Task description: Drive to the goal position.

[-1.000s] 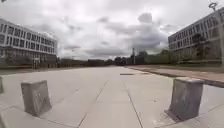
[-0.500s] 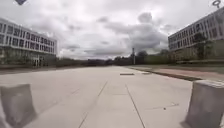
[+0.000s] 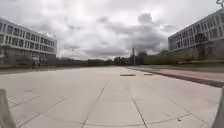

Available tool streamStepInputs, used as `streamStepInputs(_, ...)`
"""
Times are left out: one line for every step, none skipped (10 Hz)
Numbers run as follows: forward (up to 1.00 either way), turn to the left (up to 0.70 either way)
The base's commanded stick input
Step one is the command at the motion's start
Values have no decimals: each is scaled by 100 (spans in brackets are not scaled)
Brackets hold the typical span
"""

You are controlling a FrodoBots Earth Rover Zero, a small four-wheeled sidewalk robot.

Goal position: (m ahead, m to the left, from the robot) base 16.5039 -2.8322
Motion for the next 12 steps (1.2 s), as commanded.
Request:
streamStepInputs(70,0)
streamStepInputs(70,0)
streamStepInputs(70,0)
streamStepInputs(70,0)
streamStepInputs(70,0)
streamStepInputs(70,0)
streamStepInputs(70,0)
streamStepInputs(70,0)
streamStepInputs(70,0)
streamStepInputs(70,0)
streamStepInputs(70,0)
streamStepInputs(70,0)
